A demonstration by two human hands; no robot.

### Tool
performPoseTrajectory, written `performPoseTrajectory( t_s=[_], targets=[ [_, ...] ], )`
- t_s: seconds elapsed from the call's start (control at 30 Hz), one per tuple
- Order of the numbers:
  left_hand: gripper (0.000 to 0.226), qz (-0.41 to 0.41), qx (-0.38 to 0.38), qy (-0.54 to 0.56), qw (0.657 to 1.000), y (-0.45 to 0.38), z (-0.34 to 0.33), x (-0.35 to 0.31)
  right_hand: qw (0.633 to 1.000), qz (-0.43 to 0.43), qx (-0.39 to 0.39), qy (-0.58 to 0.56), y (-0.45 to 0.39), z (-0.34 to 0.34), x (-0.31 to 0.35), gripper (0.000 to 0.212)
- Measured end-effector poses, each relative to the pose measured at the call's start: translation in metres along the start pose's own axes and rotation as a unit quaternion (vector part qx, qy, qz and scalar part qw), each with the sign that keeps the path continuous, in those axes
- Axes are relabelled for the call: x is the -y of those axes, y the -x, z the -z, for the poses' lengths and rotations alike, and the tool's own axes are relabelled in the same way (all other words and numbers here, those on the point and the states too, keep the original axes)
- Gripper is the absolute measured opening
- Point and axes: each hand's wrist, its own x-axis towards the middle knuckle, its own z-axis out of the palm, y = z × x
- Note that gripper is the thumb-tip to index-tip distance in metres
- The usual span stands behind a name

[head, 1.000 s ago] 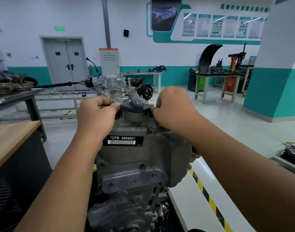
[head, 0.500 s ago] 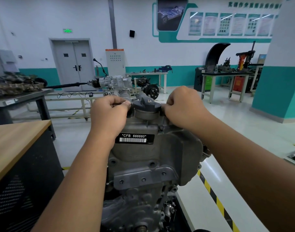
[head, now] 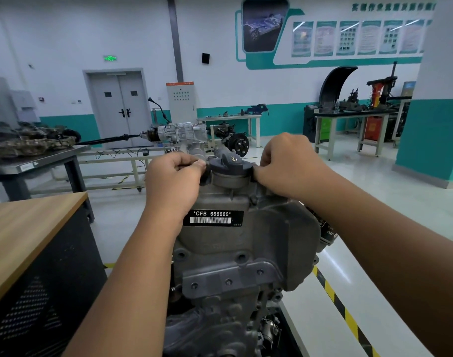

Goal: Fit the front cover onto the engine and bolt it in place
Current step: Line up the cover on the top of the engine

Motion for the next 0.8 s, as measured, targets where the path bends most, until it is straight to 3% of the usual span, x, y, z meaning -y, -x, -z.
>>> performPoseTrajectory(
  t_s=[0.2, 0.53, 0.67, 0.8],
  targets=[
    [0.025, 0.002, 0.000, -0.007, 1.000, 0.001, 0.000, -0.002, 1.000, 0.014, -0.006, 0.020, 0.000, -0.009, 0.002, 0.016],
    [0.022, 0.011, 0.004, -0.011, 1.000, 0.003, 0.002, -0.004, 0.998, 0.014, -0.031, 0.045, 0.002, -0.013, 0.001, 0.030],
    [0.026, 0.006, 0.004, -0.014, 1.000, 0.003, 0.001, -0.005, 0.998, 0.005, -0.036, -0.047, -0.001, -0.010, -0.021, 0.026],
    [0.027, -0.003, 0.015, -0.001, 1.000, 0.000, 0.001, -0.001, 0.941, -0.056, 0.100, -0.318, 0.000, -0.017, -0.031, 0.029]
  ],
)
